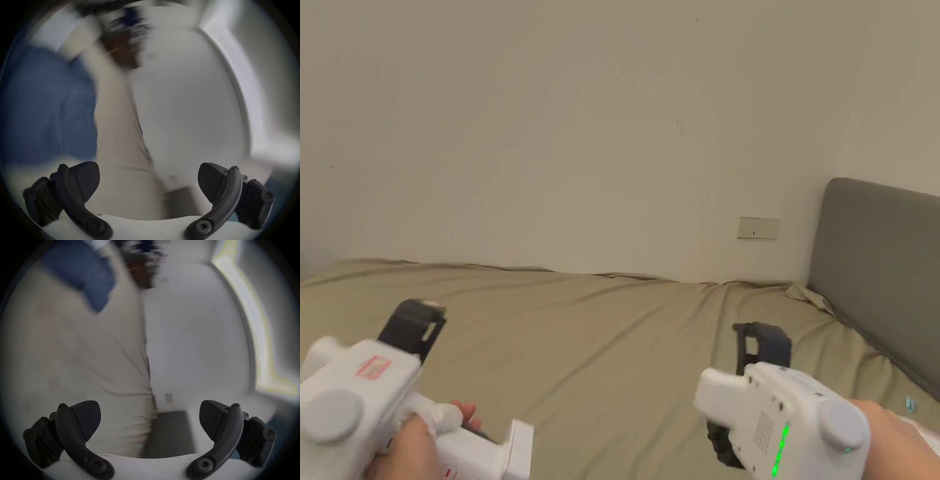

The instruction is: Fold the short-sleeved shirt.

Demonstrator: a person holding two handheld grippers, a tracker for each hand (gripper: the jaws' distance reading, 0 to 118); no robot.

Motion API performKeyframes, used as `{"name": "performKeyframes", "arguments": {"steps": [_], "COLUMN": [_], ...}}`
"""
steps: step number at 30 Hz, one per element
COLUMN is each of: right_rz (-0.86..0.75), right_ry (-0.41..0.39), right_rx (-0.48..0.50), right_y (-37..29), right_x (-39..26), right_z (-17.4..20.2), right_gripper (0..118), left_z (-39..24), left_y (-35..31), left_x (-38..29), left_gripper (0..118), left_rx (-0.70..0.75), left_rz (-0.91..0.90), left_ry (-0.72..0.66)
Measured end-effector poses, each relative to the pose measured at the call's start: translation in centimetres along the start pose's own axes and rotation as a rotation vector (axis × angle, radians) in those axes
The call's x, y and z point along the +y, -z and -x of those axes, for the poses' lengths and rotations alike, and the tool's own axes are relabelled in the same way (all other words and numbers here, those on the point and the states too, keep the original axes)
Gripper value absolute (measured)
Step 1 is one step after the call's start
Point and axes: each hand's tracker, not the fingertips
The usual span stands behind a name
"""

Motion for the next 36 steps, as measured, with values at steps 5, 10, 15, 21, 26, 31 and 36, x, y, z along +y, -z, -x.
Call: {"name": "performKeyframes", "arguments": {"steps": [5,10,15,21,26,31,36], "right_rz": [-0.143,-0.07,-0.045,-0.04,-0.043,-0.031,-0.027], "right_ry": [1.141,1.27,1.231,1.221,1.212,1.228,1.191], "right_rx": [-0.059,-0.161,-0.143,-0.135,-0.143,-0.129,-0.158], "right_y": [-1.9,-2.0,-2.0,-2.0,-2.3,-2.6,-2.7], "right_x": [-3.4,-5.3,-5.1,-4.3,-3.8,-3.8,-3.9], "right_z": [-5.0,-4.9,-5.1,-5.4,-5.6,-5.6,-4.8], "right_gripper": [118,118,118,118,118,118,118], "left_z": [-5.8,-5.4,-5.0,-5.2,-5.2,-5.0,-4.9], "left_y": [-2.7,-3.4,-3.4,-3.4,-3.6,-3.2,-2.9], "left_x": [-1.8,-0.5,-0.3,-0.6,-1.0,-1.2,-1.0], "left_gripper": [118,118,118,118,118,118,118], "left_rx": [-0.039,-0.071,-0.078,-0.089,-0.105,-0.093,-0.089], "left_rz": [-0.27,-0.112,-0.126,-0.109,-0.096,-0.068,-0.047], "left_ry": [0.942,0.768,0.762,0.79,0.817,0.825,0.788]}}
